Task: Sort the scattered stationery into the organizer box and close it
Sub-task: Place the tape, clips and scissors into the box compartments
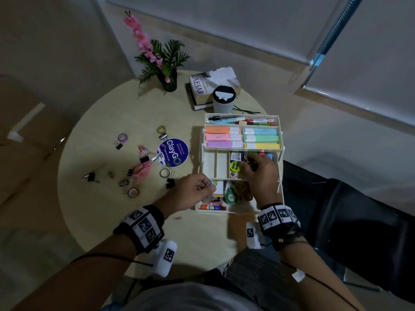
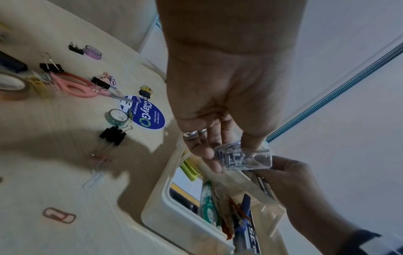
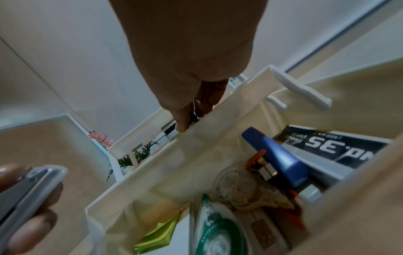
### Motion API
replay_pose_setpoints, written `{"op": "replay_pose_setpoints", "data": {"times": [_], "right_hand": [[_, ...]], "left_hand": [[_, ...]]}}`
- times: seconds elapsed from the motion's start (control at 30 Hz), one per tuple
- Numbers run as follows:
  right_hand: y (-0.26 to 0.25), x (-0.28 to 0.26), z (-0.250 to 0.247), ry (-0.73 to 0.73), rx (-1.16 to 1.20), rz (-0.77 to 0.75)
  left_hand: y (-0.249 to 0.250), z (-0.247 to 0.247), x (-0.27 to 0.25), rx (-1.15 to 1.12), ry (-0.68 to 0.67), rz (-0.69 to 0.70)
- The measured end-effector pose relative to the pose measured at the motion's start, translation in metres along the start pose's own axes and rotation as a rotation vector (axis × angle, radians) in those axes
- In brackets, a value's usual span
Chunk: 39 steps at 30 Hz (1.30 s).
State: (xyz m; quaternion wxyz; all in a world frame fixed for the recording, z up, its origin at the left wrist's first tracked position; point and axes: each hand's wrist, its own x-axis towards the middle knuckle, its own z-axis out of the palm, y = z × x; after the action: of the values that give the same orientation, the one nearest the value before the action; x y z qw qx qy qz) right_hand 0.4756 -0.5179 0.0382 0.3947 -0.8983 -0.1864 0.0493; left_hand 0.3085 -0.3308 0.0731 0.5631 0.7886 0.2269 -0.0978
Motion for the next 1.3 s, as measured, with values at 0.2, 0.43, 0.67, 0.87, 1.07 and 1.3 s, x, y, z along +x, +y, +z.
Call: {"op": "replay_pose_setpoints", "data": {"times": [0.2,0.43,0.67,0.87,1.07,1.3], "right_hand": [[0.003,-0.005,-0.006,-0.031,-0.076,-0.118],[0.006,-0.004,-0.005,-0.006,-0.072,-0.113],[0.013,-0.004,-0.008,0.018,-0.060,-0.042],[0.010,-0.004,-0.015,-0.055,-0.111,-0.038],[0.015,0.004,-0.020,-0.183,-0.088,0.025],[0.012,0.004,-0.022,-0.103,-0.200,-0.103]], "left_hand": [[0.008,0.021,0.000,-0.067,-0.039,-0.036],[0.000,0.031,0.001,-0.023,-0.031,-0.037],[-0.011,0.037,0.005,-0.051,-0.024,-0.044],[-0.019,0.038,0.007,-0.068,-0.038,-0.059],[-0.014,0.030,0.005,-0.049,-0.037,-0.046],[-0.012,0.032,0.010,-0.074,-0.088,-0.074]]}}
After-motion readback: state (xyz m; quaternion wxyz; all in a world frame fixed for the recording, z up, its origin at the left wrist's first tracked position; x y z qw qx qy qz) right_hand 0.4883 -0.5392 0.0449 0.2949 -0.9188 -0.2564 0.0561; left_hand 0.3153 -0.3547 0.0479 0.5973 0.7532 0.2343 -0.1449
